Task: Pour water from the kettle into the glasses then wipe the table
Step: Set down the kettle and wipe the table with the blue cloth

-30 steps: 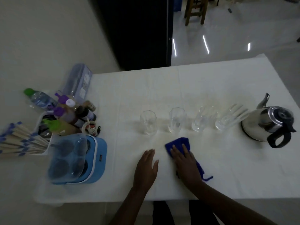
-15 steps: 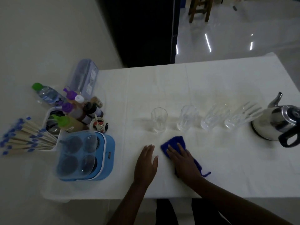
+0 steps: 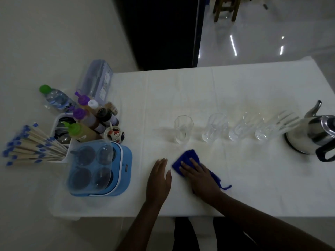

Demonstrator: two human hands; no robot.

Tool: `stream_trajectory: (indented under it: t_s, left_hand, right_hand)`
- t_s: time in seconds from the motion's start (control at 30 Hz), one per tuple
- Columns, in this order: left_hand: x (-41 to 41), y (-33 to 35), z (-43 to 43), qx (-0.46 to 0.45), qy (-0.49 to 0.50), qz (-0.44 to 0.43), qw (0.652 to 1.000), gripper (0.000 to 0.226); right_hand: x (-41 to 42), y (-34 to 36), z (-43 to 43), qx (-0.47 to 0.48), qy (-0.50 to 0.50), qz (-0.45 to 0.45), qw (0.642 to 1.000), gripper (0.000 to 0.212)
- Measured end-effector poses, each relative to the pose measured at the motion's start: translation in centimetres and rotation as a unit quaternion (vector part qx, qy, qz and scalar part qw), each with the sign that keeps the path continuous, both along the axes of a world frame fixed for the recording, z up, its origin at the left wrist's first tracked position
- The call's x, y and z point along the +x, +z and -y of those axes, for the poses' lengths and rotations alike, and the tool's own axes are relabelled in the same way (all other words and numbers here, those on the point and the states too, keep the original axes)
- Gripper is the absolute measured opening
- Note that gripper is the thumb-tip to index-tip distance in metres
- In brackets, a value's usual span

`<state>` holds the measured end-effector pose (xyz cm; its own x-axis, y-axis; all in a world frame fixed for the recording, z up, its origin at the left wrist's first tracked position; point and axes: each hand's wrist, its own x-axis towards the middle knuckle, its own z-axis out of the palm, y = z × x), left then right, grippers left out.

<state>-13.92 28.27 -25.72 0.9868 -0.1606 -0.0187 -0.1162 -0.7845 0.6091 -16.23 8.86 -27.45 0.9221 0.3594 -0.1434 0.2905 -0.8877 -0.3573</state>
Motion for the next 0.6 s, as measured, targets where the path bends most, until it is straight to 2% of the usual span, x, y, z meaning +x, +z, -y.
stream_trajectory:
  t_s: [0.07,0.1,0.17,0.27,0.33,0.37,0.5,0.6]
  left_hand:
    - [-0.1,0.0,-0.2,-0.002,0.000,0.004,1.000,0.044]
    - [-0.2,0.0,-0.4,-0.002,0.001,0.007,1.000,0.043]
    - [-0.3,0.0,-0.6,-0.001,0.010,0.013,1.000,0.041]
    - [-0.3,0.1,-0.8,0.002,0.022,0.014,1.000,0.042]
    - [-0.2,0.3,-0.7,-0.002,0.025,0.007,1.000,0.042]
    - [-0.2,0.4,-0.7,-0.004,0.026,0.003,1.000,0.043]
    - [-0.2,0.2,-1.2,-0.005,0.024,-0.004,1.000,0.044]
    - [-0.3,0.2,-1.7,-0.007,0.038,-0.002,0.999,0.043]
  right_hand:
    - [-0.6,-0.8,2.2,-0.031,0.071,0.025,0.997,0.088]
    - [-0.5,-0.8,3.0,-0.034,0.070,0.029,0.997,0.087]
    - [0.6,-0.4,3.1,-0.018,0.018,0.027,0.999,0.082]
    - [2.2,0.7,-0.3,0.019,-0.102,-0.031,0.994,0.076]
    - [2.6,1.1,-2.6,0.051,-0.143,-0.023,0.988,0.075]
    - [2.4,1.1,-3.4,0.060,-0.123,-0.024,0.990,0.077]
    - [0.8,0.0,-2.1,0.027,0.090,0.004,0.996,0.081]
    - [1.0,-0.9,1.1,0.003,0.086,0.016,0.996,0.085]
